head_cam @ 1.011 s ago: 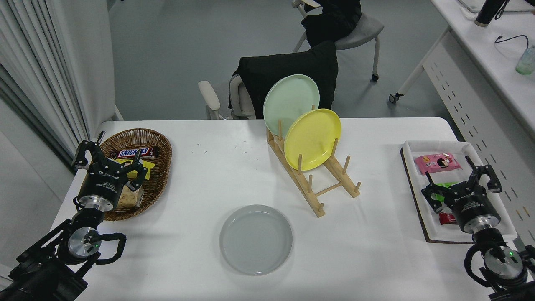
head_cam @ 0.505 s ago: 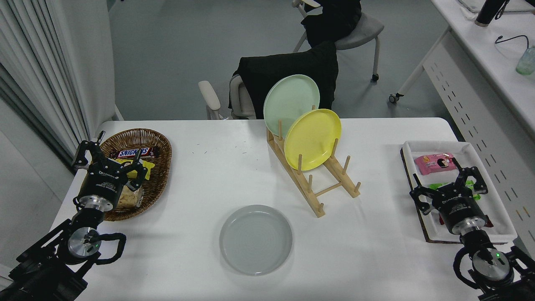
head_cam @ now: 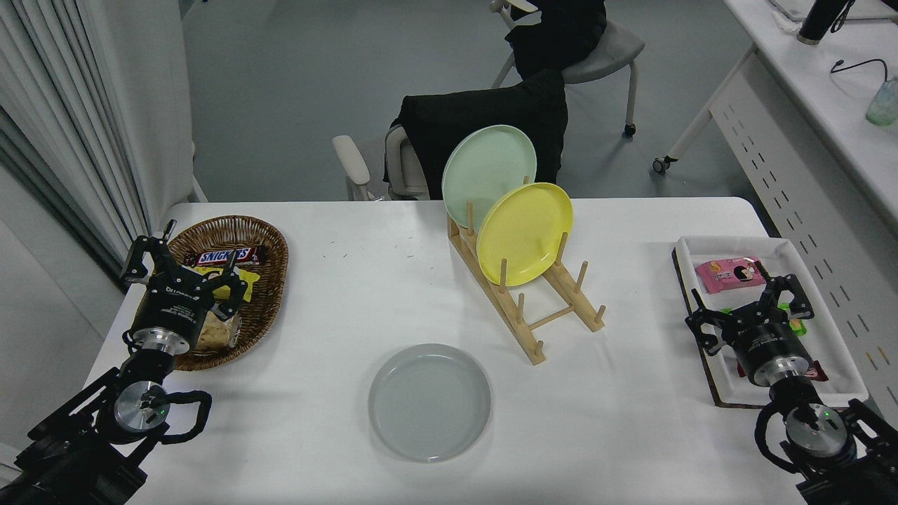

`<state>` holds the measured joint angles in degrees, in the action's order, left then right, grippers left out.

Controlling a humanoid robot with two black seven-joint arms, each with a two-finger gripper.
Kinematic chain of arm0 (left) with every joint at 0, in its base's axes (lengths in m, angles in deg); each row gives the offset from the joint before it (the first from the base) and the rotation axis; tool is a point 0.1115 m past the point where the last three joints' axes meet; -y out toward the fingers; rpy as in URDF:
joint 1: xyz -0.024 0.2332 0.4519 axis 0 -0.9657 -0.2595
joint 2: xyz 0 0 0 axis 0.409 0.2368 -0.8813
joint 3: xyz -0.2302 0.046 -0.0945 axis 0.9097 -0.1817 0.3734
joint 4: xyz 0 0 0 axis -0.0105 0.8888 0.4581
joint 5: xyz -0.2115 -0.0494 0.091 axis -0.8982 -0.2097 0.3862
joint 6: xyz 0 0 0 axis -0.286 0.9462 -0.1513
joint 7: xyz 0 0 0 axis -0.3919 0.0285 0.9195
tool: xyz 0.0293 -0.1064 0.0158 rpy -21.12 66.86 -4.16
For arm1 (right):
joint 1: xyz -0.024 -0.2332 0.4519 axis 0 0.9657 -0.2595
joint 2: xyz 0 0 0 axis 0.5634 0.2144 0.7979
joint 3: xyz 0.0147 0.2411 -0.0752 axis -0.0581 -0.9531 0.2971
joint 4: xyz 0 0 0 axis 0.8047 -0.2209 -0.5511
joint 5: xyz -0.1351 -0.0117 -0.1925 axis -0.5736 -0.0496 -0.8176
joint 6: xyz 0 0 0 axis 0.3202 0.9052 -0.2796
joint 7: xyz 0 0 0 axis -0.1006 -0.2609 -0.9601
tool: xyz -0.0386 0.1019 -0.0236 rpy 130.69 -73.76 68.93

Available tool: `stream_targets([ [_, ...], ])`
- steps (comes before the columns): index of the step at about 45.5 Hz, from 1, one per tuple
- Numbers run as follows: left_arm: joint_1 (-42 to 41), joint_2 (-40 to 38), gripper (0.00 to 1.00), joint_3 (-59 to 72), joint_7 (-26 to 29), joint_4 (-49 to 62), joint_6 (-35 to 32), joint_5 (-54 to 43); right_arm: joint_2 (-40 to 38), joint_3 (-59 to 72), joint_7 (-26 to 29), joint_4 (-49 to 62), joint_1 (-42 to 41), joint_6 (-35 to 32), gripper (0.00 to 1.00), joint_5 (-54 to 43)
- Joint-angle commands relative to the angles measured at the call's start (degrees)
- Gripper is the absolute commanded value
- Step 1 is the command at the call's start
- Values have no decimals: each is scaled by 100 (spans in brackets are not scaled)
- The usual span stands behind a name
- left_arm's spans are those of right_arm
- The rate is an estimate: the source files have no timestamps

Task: Place the plate on the table

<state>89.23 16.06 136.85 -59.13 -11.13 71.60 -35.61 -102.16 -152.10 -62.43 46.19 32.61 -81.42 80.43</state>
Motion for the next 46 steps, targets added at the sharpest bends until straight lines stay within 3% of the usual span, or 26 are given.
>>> stream_targets([
  [1, 0, 0, 98, 3, -9, 0, 0, 0, -50, 75, -1, -648, 51, 431, 100, -11],
  [46, 0, 0, 98, 3, 0, 0, 0, 0, -155, 277, -63, -1001, 121, 308, 100, -353],
])
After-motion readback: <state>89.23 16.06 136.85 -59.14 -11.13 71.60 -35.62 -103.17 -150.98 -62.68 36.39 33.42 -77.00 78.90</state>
